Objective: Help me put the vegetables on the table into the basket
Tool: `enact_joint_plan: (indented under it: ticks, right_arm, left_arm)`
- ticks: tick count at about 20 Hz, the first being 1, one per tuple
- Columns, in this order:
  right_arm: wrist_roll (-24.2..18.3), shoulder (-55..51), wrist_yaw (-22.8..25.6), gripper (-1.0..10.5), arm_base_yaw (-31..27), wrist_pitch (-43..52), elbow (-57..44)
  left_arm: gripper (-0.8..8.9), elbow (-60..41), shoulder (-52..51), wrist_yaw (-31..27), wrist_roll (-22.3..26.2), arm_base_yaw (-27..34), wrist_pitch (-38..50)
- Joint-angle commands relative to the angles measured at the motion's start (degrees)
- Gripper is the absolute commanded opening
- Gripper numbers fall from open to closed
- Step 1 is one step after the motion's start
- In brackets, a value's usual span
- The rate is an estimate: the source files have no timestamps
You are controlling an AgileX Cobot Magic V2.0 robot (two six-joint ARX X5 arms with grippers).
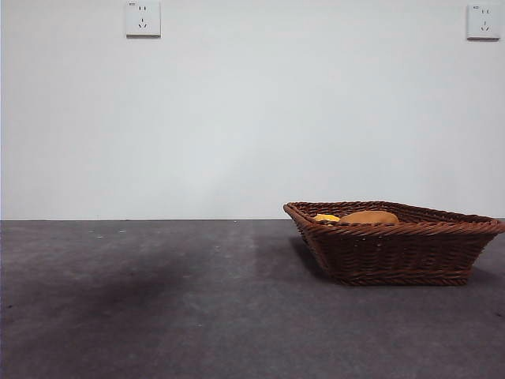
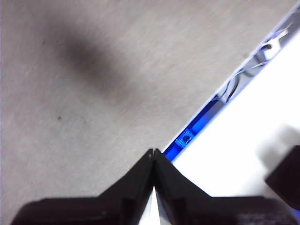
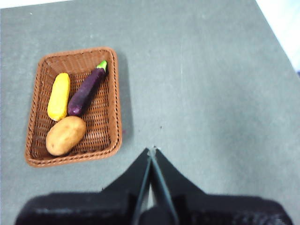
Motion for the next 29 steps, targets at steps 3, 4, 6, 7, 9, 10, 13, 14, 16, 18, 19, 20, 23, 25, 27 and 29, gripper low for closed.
enact_joint_plan:
  ticks: [3, 4, 6, 7, 9, 10, 13, 14, 16, 18, 19, 20, 23, 25, 27, 29]
  right_arm:
    - [1.3, 2.1, 0.1, -0.1, 0.0, -1.6, -0.1]
    - [1.3, 3.1, 0.1, -0.1, 0.0, -1.4, -0.1]
    - [1.3, 5.4, 0.0, -0.1, 0.0, -1.3, -0.1]
    - [1.3, 6.7, 0.1, -0.1, 0.0, -1.3, -0.1]
    - [1.3, 9.6, 0.1, -0.1, 0.0, -1.3, -0.1]
    - [1.3, 11.1, 0.1, -0.1, 0.0, -1.3, -0.1]
    - [1.3, 15.7, 0.1, -0.1, 0.0, -0.8, -0.1]
    - [1.3, 17.3, 0.1, -0.1, 0.0, -0.3, -0.1]
    - [1.3, 20.3, 0.1, -0.1, 0.0, 1.3, -0.1]
    - [1.3, 22.8, 0.1, -0.1, 0.0, 3.6, -0.1]
    - [1.3, 24.0, 0.1, -0.1, 0.0, 5.3, -0.1]
    - [1.3, 25.0, 0.0, -0.1, 0.0, 7.2, -0.1]
    - [1.3, 27.6, 0.1, -0.1, 0.0, 14.5, -0.1]
    - [1.3, 28.6, 0.1, -0.1, 0.0, 19.7, -0.1]
    - [1.3, 29.0, 0.1, -0.1, 0.0, 24.4, -0.1]
    - [1.3, 29.0, 0.1, -0.1, 0.0, 28.5, -0.1]
  left_arm:
    - [-0.03, -0.1, -3.2, 0.2, -0.8, -0.6, 0.3]
    - [-0.03, -0.1, -3.3, 0.2, -0.8, -0.6, 0.4]
    - [-0.03, -0.1, -3.2, 0.2, -0.8, -0.6, 0.4]
    - [-0.03, -0.1, -3.0, 0.2, -0.8, -0.6, 0.7]
    - [-0.03, -0.1, -2.3, 0.2, -0.8, -0.6, 1.7]
    - [-0.03, -0.1, -1.9, 0.2, -0.8, -0.6, 2.6]
    - [-0.03, -0.1, -1.4, -2.0, 6.7, 0.0, 5.7]
    - [-0.03, -0.1, -2.6, -3.1, 8.5, 1.5, 7.1]
    - [-0.03, -0.1, -4.2, -1.4, 8.4, 4.8, 9.9]
    - [-0.03, -0.1, -6.2, 0.6, 9.9, 10.5, 11.4]
    - [-0.03, -0.2, -7.6, 0.6, 13.1, 14.6, 12.0]
    - [-0.03, -0.5, -8.7, 0.7, 15.5, 18.1, 12.3]
    - [-0.03, -5.1, -14.6, 0.6, 22.2, 26.7, 19.0]
    - [-0.03, -12.1, -20.3, -0.2, 28.2, 30.0, 26.3]
    - [-0.03, -21.8, -26.6, 0.4, 29.2, 33.5, 35.3]
    - [-0.03, -33.3, -33.3, 2.6, 27.4, 37.3, 44.7]
